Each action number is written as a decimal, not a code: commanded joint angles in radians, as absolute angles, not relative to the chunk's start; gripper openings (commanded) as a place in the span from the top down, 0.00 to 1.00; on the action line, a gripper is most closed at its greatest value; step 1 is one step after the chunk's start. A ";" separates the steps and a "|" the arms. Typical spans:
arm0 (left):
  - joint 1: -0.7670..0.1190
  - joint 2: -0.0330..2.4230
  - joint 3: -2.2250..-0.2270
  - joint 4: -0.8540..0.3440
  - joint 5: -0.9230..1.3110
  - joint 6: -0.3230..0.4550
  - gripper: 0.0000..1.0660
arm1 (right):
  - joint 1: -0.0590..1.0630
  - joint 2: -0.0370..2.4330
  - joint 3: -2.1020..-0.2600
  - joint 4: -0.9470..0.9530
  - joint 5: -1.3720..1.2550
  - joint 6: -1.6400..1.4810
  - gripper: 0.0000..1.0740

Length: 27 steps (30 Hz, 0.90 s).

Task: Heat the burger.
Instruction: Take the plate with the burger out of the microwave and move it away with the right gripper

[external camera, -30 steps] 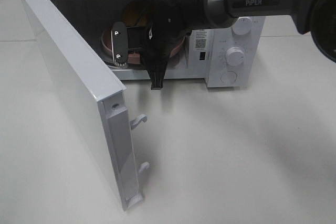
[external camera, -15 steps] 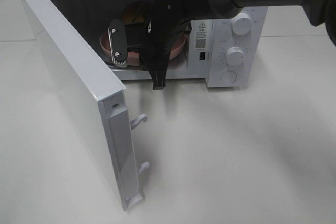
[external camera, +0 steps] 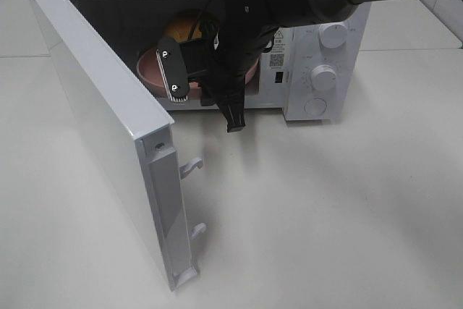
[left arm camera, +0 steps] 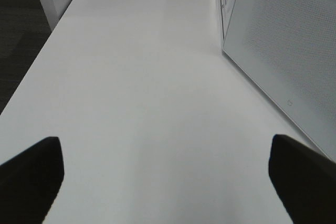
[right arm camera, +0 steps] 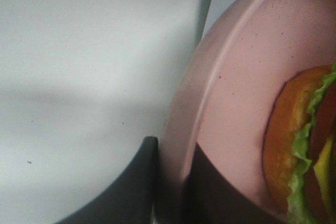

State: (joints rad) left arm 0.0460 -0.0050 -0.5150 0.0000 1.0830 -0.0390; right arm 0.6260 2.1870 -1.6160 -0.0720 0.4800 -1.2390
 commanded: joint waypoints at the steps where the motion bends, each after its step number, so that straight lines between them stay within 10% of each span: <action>1: 0.048 -0.018 -0.515 0.000 1.067 -0.040 0.08 | 0.613 2.147 -1.580 -0.048 0.454 -1.249 1.00; 27: 0.048 -0.018 -0.515 0.000 1.067 -0.040 0.08 | 0.613 1.971 -1.286 -0.089 0.202 -1.325 1.00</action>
